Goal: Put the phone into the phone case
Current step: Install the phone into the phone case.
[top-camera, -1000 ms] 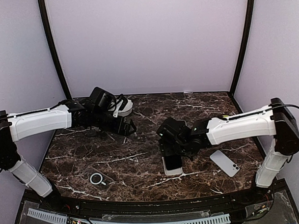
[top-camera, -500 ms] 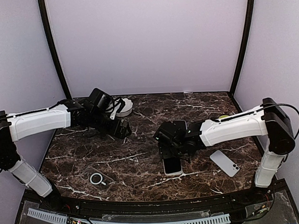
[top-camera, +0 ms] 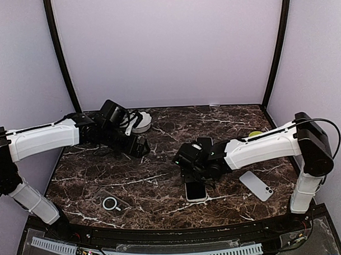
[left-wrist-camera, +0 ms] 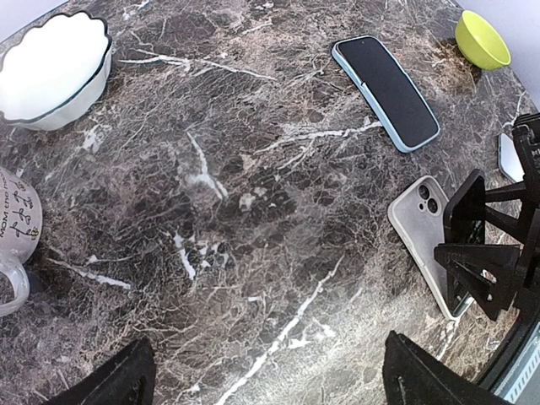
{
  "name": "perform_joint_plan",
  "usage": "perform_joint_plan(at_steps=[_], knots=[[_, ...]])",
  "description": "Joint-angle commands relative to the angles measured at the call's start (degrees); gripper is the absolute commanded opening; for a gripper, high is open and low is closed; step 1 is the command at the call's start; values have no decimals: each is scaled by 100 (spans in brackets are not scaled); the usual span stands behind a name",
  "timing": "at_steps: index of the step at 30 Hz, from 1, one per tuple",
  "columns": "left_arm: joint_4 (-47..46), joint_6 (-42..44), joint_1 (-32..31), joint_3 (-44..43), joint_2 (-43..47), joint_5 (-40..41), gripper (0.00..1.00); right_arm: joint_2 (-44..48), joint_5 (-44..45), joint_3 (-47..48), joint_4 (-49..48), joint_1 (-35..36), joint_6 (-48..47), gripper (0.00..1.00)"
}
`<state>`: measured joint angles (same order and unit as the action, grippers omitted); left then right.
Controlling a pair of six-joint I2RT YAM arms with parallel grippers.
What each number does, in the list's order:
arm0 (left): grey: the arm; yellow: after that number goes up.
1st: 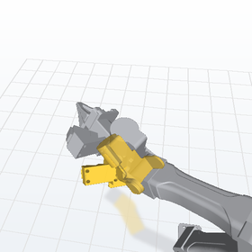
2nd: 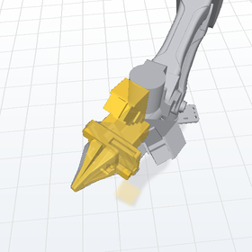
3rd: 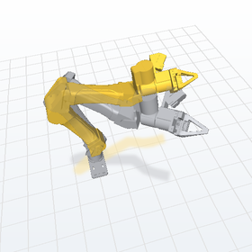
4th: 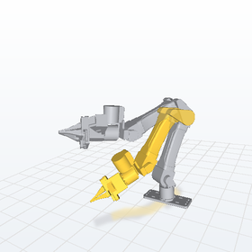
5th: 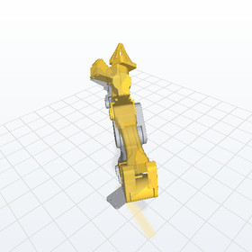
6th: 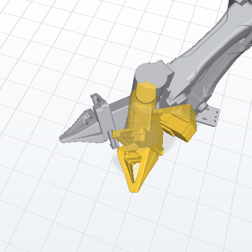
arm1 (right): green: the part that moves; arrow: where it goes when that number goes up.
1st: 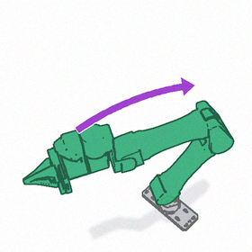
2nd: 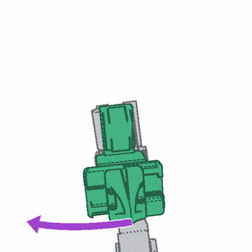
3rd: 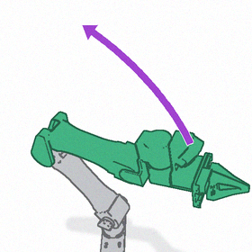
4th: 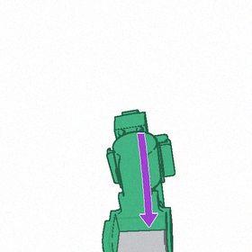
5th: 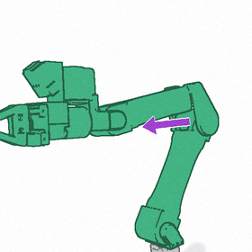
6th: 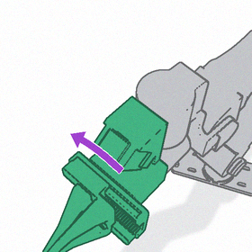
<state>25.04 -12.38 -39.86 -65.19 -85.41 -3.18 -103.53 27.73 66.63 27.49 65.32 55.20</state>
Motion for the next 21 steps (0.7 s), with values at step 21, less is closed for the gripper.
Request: perform_joint_plan(at_steps=[21], knots=[[107, 68, 58, 85, 296, -113, 96, -598, -56, 95, 234, 335, 327, 0]])
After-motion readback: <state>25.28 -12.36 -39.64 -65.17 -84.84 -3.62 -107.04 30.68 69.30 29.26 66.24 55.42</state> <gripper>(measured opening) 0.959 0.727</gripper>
